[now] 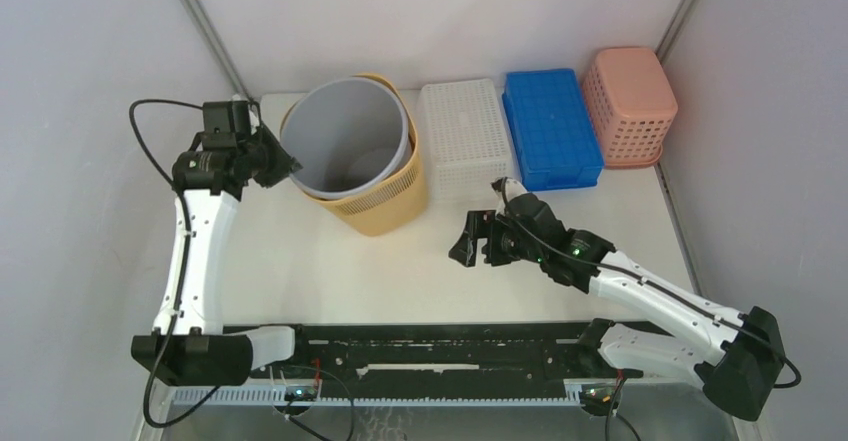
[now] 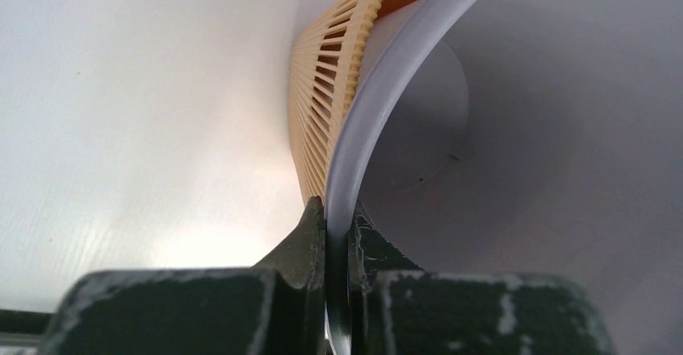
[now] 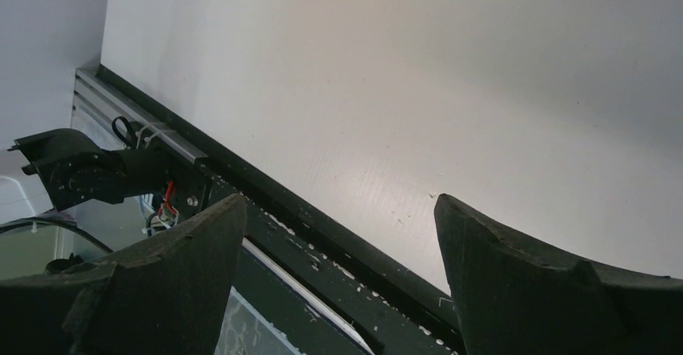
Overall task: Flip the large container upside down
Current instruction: Move the container to the center of the board, then pick up the container from the container.
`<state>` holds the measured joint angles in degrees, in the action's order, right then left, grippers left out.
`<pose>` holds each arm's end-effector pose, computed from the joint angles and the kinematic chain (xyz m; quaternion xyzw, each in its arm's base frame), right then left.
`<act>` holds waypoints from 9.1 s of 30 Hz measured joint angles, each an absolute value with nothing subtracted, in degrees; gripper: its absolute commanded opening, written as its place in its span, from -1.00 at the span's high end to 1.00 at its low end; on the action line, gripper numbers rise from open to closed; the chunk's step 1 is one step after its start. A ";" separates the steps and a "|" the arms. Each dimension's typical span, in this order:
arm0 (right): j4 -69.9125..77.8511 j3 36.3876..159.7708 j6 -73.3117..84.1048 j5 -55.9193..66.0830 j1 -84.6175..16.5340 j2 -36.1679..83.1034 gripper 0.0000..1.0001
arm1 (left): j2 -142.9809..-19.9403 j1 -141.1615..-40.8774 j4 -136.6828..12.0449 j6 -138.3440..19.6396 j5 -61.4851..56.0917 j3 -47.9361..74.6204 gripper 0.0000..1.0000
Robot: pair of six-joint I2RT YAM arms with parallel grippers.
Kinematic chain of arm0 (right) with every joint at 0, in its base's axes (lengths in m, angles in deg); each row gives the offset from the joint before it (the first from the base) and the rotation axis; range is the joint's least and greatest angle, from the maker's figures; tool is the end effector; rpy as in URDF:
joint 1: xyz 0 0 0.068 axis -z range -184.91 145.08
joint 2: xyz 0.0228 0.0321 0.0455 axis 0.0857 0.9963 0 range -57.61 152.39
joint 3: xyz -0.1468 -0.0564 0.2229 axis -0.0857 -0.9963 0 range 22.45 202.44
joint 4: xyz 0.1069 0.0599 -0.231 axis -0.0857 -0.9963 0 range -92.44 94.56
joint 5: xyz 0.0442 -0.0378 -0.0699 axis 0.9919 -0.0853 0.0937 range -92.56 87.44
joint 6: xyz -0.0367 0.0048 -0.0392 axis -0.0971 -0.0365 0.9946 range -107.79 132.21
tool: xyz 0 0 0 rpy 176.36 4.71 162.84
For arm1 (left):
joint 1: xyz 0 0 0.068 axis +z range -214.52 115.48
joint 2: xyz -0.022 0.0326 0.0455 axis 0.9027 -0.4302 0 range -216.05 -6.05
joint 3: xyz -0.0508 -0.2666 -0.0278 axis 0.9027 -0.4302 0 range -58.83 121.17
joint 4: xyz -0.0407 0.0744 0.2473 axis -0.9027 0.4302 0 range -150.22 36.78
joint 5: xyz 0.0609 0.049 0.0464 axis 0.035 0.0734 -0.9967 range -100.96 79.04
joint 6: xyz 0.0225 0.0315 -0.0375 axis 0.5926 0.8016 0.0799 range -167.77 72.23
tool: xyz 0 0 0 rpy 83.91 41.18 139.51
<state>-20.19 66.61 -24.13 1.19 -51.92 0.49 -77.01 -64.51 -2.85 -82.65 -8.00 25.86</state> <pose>0.1470 0.1613 0.2683 -0.0978 0.8957 0.3097 0.3036 0.2369 -0.0019 0.4040 -0.2658 0.8797 -0.1406 0.3683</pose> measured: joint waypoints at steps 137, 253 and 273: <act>-40.93 108.42 -6.66 -1.59 -44.57 15.57 0.19 | -75.29 -91.68 6.33 -80.70 -14.36 31.56 0.20; -23.90 128.72 12.27 -52.69 -80.64 13.19 1.00 | -70.00 -95.66 -3.53 -67.87 -8.83 61.05 0.95; 8.55 124.75 47.96 -82.85 -95.87 14.68 1.00 | -73.91 -100.73 -8.93 -66.71 -6.75 59.04 0.95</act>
<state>8.55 124.75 47.96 -82.85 -95.87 14.68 -73.91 -100.73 -8.93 -66.71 -6.75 59.04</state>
